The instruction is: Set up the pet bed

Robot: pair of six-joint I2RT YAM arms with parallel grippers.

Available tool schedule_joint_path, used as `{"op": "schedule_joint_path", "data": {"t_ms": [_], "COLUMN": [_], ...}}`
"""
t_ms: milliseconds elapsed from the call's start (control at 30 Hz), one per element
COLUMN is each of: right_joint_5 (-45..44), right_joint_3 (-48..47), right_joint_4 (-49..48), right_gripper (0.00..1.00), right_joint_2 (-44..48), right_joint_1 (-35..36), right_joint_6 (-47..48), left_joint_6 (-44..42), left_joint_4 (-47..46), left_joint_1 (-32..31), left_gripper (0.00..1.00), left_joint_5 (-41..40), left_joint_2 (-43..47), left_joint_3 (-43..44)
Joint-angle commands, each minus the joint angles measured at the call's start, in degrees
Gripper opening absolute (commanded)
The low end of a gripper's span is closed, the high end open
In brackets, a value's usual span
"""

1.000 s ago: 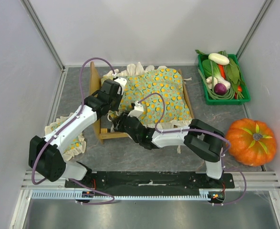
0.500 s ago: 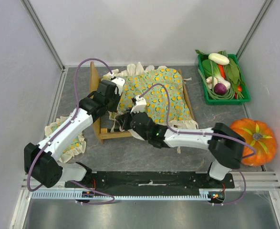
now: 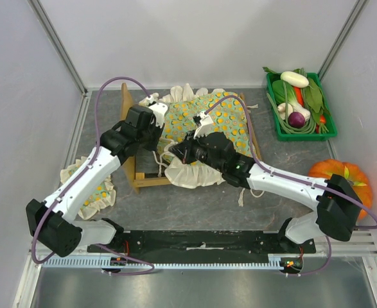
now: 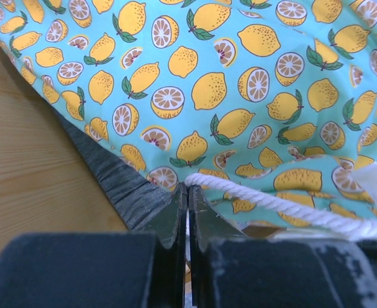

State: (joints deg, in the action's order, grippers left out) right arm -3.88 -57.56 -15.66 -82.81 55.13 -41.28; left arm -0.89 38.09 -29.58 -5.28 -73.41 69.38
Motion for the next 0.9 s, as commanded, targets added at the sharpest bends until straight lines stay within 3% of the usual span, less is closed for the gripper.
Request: {"op": "schedule_joint_path", "data": {"t_ms": [0, 133, 467, 867], "right_joint_5": [10.36, 16.43, 30.85, 35.43], "right_joint_3": [-2.38, -3.79, -5.37, -5.37], "right_joint_4": [2.39, 0.81, -8.66, -14.66], "right_gripper": [0.00, 0.00, 0.00, 0.00], "right_joint_2": [3.44, 3.53, 3.52, 2.39], "right_joint_1": [-2.48, -3.80, -7.41, -9.69], "right_joint_6": [1.90, 0.60, -8.80, -15.41], "left_joint_6": [-1.04, -2.54, -3.51, -8.07], "left_joint_4": [2.60, 5.15, 6.03, 3.84], "left_joint_1": [0.32, 0.32, 0.32, 0.14], "left_gripper": [0.02, 0.02, 0.02, 0.02], "left_joint_5": [1.67, 3.70, -0.08, -8.87], "left_joint_2": [4.06, 2.75, 3.00, 2.56], "left_joint_3": [5.05, 6.29, 4.00, 5.76]}}
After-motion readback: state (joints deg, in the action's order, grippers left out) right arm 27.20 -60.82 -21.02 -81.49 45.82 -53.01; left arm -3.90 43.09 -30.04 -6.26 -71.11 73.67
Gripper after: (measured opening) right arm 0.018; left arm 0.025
